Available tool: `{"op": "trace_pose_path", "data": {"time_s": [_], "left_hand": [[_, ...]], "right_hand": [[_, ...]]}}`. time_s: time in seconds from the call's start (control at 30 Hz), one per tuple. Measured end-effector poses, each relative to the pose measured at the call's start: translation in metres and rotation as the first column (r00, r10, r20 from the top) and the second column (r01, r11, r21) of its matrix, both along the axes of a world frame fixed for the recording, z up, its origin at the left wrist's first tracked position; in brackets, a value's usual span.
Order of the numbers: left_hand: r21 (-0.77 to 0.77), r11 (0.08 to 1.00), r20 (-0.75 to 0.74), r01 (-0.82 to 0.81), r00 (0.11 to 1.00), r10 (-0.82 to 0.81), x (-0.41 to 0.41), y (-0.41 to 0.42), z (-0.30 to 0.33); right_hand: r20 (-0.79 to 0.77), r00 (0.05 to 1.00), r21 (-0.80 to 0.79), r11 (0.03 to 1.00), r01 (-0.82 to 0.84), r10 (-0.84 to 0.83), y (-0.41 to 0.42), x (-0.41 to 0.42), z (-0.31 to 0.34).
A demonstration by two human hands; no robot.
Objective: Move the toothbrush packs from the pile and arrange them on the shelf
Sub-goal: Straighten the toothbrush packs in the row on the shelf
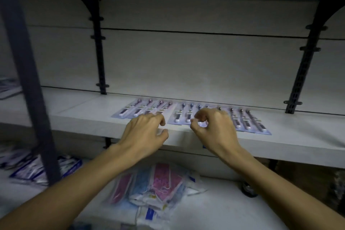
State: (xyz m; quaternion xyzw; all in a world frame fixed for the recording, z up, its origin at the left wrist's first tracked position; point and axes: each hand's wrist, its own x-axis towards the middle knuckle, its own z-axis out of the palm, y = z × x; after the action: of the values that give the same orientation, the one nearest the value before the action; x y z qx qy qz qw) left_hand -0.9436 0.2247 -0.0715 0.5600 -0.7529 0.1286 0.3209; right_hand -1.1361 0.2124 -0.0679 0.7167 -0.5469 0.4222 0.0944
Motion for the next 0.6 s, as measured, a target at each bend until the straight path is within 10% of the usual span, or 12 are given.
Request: {"op": "trace_pose_path", "data": {"time_s": [0.6], "left_hand": [[-0.033, 0.975, 0.024, -0.22, 0.975, 0.221, 0.241, 0.08, 0.013]], "right_hand": [[-0.038, 0.957, -0.016, 0.958, -0.288, 0.287, 0.028, 0.244, 0.013]]}}
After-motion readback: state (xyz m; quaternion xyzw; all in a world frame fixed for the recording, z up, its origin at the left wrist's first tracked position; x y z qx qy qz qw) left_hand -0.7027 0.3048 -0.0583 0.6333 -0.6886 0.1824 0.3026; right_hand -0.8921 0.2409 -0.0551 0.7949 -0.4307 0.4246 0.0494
